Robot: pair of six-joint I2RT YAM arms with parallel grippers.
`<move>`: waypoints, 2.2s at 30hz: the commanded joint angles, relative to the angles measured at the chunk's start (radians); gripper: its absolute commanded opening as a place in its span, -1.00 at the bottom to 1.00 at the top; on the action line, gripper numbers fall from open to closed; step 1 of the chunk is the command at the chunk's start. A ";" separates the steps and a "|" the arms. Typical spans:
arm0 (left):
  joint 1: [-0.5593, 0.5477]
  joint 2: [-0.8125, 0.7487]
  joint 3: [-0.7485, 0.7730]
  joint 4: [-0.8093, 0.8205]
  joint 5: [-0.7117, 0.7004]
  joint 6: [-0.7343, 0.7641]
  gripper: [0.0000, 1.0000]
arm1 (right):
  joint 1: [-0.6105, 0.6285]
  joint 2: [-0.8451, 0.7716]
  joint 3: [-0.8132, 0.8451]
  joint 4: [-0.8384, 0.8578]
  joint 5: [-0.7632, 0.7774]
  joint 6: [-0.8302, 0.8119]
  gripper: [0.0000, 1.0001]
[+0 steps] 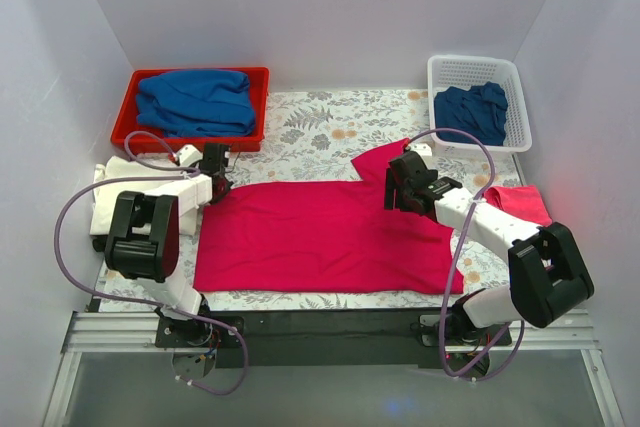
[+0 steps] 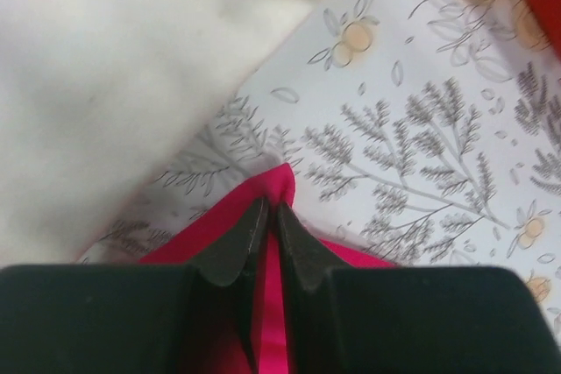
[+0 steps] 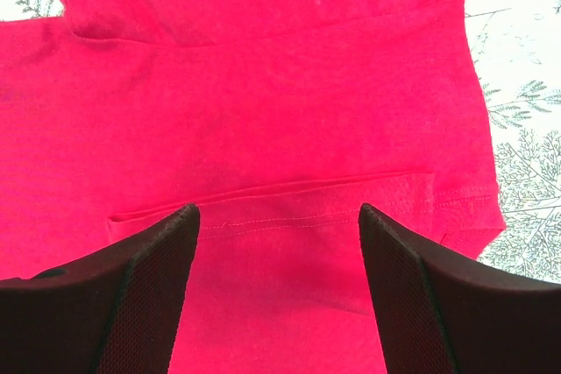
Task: Fold and stack the t-shirts
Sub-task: Grap the side of the flattened tshirt furthest away from the robot with both arms
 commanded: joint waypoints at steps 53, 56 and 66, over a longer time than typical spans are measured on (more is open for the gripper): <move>0.002 0.121 0.161 0.036 -0.034 0.044 -0.26 | 0.005 0.050 0.027 0.013 -0.020 0.007 0.47; 0.002 0.181 0.174 0.039 -0.040 0.037 -0.26 | 0.005 0.049 0.025 0.015 -0.019 0.007 0.47; 0.002 0.181 0.139 0.028 -0.026 0.020 -1.00 | 0.005 0.035 0.033 0.015 0.000 0.012 0.47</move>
